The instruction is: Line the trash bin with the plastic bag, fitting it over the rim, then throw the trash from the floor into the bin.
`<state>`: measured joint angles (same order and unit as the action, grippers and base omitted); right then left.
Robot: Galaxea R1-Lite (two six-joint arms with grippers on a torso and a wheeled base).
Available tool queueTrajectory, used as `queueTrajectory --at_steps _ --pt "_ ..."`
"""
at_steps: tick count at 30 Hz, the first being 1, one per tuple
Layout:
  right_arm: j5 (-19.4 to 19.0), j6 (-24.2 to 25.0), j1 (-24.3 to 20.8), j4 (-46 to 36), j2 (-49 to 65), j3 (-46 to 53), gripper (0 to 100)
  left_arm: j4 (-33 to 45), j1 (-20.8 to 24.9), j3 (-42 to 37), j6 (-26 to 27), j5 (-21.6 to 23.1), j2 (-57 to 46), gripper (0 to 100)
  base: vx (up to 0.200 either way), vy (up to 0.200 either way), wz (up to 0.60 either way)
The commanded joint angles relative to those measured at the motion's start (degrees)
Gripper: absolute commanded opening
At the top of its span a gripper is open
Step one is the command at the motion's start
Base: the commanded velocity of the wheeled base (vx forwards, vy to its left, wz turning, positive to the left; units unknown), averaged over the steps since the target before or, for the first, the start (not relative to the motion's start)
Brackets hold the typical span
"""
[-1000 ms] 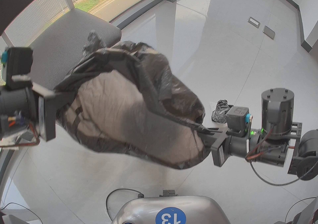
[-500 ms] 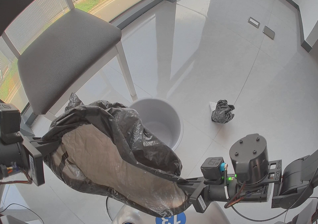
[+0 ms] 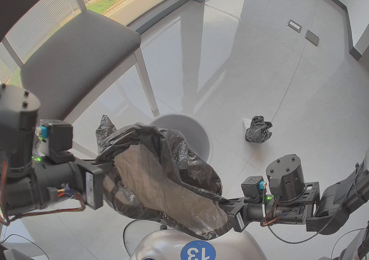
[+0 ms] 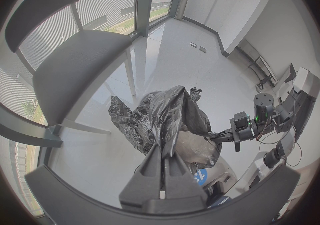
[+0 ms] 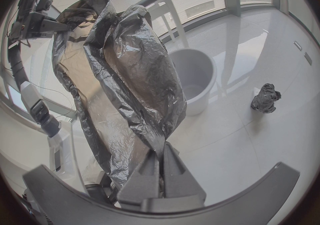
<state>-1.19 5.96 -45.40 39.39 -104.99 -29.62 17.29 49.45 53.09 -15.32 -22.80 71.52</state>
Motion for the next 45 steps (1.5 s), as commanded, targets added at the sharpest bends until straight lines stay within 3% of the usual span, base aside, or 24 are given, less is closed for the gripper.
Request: queueTrajectory --at_steps 1,11,16,25,31,41,45 --pt "-1.5 -0.1 5.1 3.7 -4.3 1.1 0 -4.2 -0.9 1.1 -1.5 1.0 9.7 0 0.000 0.000 0.00" --pt "-1.3 -0.2 10.4 4.1 -0.5 0.6 0 -6.7 -5.9 7.6 -5.1 5.9 20.4 0 0.000 0.000 0.00" --pt "-1.3 -0.2 11.1 4.2 2.1 0.7 0 -6.3 -5.8 10.1 -9.4 6.1 22.9 0 0.000 0.000 0.00" --pt "-1.3 -0.2 11.2 4.2 4.3 -1.1 0 -6.1 -2.8 11.2 -12.3 6.1 24.7 0 0.000 0.000 0.00" --pt "-1.4 -0.2 11.0 4.1 4.0 -1.7 0 -5.2 -3.6 11.5 -16.2 6.3 26.5 0 0.000 0.000 0.00" --pt "-1.8 -0.2 10.7 4.1 2.2 -4.8 0 -6.1 -9.0 13.0 -19.1 8.9 28.5 0 0.000 0.000 0.00" --pt "-1.9 -0.2 10.8 4.2 0.6 -7.5 0 -6.4 -14.6 15.9 -18.7 8.7 30.7 0 0.000 0.000 0.00"
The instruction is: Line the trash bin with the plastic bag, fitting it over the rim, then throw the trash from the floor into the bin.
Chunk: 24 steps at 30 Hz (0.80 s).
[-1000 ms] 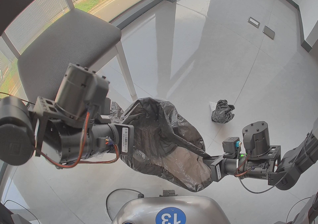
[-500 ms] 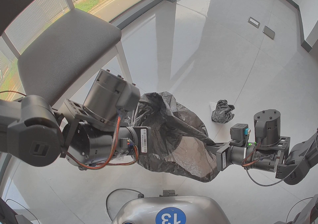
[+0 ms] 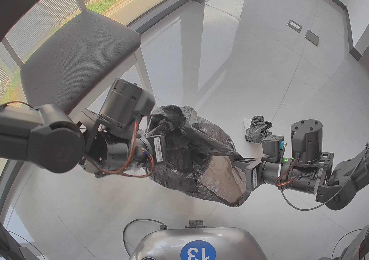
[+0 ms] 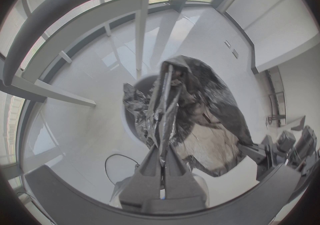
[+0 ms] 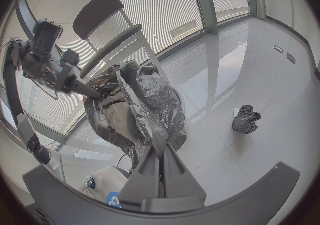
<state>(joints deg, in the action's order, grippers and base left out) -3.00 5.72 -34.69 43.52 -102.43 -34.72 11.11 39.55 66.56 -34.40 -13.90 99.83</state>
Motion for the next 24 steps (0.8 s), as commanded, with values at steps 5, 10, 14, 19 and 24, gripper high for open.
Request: queueTrajectory --at_steps 5,10,14,19,24 --pt "-0.1 0.2 0.2 0.1 -3.3 -4.1 0 -0.1 -8.9 4.8 1.6 -0.2 4.3 0 0.000 0.000 0.00" --pt "-0.1 1.0 0.0 0.2 -5.1 -5.8 0 0.0 -9.8 3.2 1.8 -0.3 5.5 0 0.000 0.000 0.00" --pt "-0.3 1.1 0.0 0.2 -7.0 -6.8 0 -0.5 -9.8 2.1 1.6 -0.8 7.4 0 0.000 0.000 0.00" --pt "-0.3 1.1 0.1 0.2 -9.7 -8.9 0 -2.8 -11.3 2.8 2.0 -0.9 8.9 0 0.000 0.000 0.00" --pt "-0.3 0.9 0.8 0.5 -12.2 -13.0 0 -3.2 -13.9 3.4 1.6 -0.9 8.6 0 0.000 0.000 0.00"
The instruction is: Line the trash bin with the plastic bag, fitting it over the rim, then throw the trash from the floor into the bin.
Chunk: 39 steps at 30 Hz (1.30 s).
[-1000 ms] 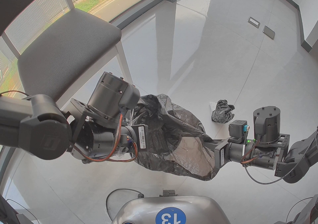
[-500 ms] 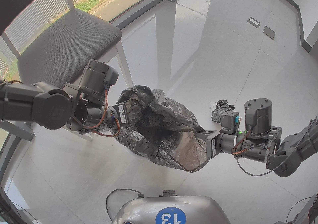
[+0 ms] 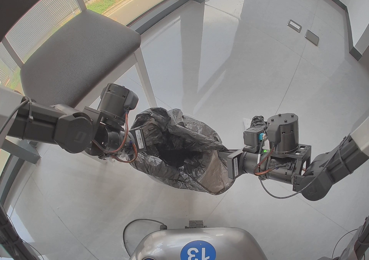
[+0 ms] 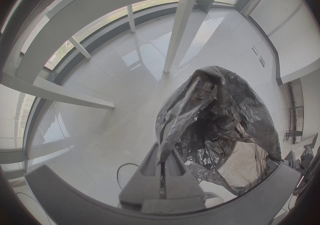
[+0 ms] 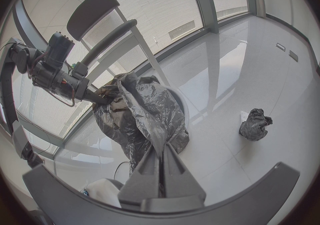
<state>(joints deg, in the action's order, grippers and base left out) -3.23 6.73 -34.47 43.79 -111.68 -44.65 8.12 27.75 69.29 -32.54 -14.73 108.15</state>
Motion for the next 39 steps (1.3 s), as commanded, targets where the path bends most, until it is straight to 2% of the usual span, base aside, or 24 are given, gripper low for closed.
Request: queueTrajectory --at_steps 1,5,12,24,29,30,39 --pt "-0.1 -0.2 0.6 0.4 -3.2 -4.0 0 -0.4 -2.5 1.0 -0.3 0.0 0.2 0 0.000 0.000 0.00" --pt "-0.1 -0.9 1.0 0.2 -5.7 -8.5 0 -1.9 -3.8 2.2 -0.4 0.2 0.2 0 0.000 0.000 0.00" --pt "-0.1 -2.1 5.5 0.4 -8.3 -11.9 0 -4.3 -3.1 3.1 -0.3 0.5 0.2 0 0.000 0.000 0.00" --pt "-0.1 -1.7 4.5 0.5 -8.5 -10.7 0 -4.3 -1.4 1.3 -0.2 0.4 -0.8 0 0.000 0.000 0.00" --pt "-0.1 -1.6 4.4 0.5 -9.3 -11.2 0 -7.1 -1.6 1.5 -0.6 0.1 0.2 0 0.000 0.000 0.00" --pt "-0.1 -1.7 4.7 0.6 -9.7 -11.8 0 -9.0 -1.6 1.5 -0.4 0.2 -0.1 0 0.000 0.000 0.00" --pt "-0.1 -2.0 6.2 0.6 -13.2 -16.0 0 -8.7 -1.8 1.7 -0.1 -0.7 -0.1 0 0.000 0.000 0.00"
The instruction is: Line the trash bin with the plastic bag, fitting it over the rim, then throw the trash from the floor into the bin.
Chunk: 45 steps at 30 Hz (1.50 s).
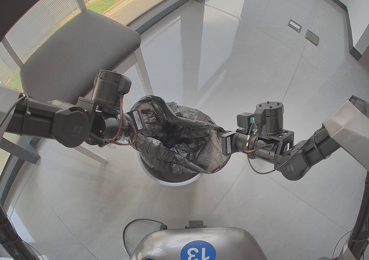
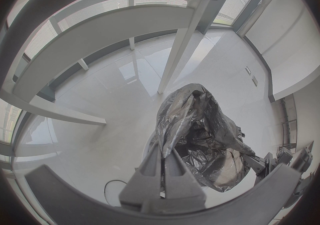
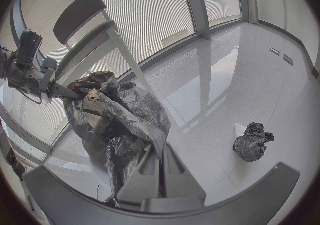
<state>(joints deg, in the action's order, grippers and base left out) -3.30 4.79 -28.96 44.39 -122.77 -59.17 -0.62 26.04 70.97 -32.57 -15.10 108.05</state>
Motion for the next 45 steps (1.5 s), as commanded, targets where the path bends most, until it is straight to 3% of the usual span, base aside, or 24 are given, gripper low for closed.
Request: queueTrajectory --at_steps 1,15,16,33,45 --pt "0.0 -0.2 1.1 0.0 -2.6 -2.2 0 0.0 0.0 0.0 0.0 -0.5 -0.1 0 0.000 0.000 0.00" --pt "0.0 0.2 2.8 0.4 -6.0 -6.7 0 -0.3 0.3 0.1 -0.1 -0.7 -1.3 0 0.000 0.000 0.00" --pt "0.0 -0.1 3.0 0.3 -5.9 -6.6 100 -0.3 0.4 0.1 -0.1 -0.8 -1.4 0 0.000 0.000 0.00" --pt "0.0 0.1 1.9 1.2 -1.1 -3.1 100 1.1 0.0 -0.7 -0.4 -1.7 -1.7 0 0.000 0.000 0.00" --pt "0.1 0.1 -1.0 1.3 4.7 0.8 100 1.1 -0.9 -6.5 -0.3 -1.9 -0.6 0 0.000 0.000 0.00"
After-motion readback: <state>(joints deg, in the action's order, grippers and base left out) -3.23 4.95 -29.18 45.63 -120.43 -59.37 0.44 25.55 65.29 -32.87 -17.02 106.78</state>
